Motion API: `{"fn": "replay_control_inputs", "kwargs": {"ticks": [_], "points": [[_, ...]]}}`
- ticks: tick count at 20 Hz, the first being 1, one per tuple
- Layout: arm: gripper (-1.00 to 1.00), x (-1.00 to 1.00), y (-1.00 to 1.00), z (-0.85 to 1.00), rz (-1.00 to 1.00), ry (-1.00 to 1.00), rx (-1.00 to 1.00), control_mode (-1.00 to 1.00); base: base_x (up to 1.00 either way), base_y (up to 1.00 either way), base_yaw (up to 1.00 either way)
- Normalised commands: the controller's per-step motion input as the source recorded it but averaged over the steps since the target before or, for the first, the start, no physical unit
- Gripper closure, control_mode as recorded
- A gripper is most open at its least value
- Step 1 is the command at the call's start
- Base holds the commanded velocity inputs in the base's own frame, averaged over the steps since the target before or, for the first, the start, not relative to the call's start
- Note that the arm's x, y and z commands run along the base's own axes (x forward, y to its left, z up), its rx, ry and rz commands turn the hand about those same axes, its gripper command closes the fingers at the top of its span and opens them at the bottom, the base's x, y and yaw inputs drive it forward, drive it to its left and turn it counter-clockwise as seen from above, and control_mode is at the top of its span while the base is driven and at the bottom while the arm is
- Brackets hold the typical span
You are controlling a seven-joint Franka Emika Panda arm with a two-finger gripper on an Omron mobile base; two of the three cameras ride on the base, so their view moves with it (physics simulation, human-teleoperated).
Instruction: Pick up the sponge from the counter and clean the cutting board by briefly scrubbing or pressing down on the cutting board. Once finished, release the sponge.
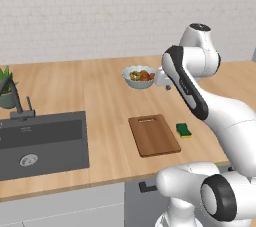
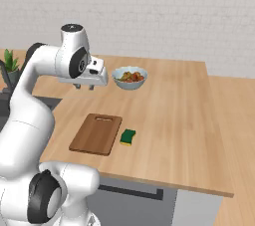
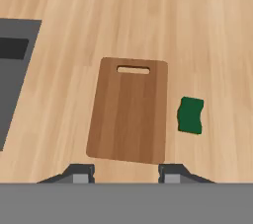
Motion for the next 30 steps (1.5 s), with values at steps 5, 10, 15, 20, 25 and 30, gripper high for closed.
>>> {"fn": "replay_control_inputs", "kwargs": {"ticks": [5,10,15,20,25,30], "points": [[-1.00,-0.03,-0.33,-0.07,-0.01,0.00,0.01,-1.00,0.00,0.00,0.00],[-1.00,0.02,-0.96,-0.43,-0.22,0.11,0.00,-1.00,0.00,0.00,0.00],[-1.00,0.37,-0.76,-0.85,-0.11,0.08,-0.07,-1.00,0.00,0.00,0.00],[-1.00,0.50,-0.17,-0.87,-0.06,0.15,0.00,-1.00,0.00,0.00,0.00],[-1.00,0.26,0.00,-0.97,0.00,0.13,0.04,-1.00,0.00,0.00,0.00],[-1.00,0.30,0.00,-0.88,0.00,0.04,-0.01,-1.00,0.00,0.00,0.00]]}}
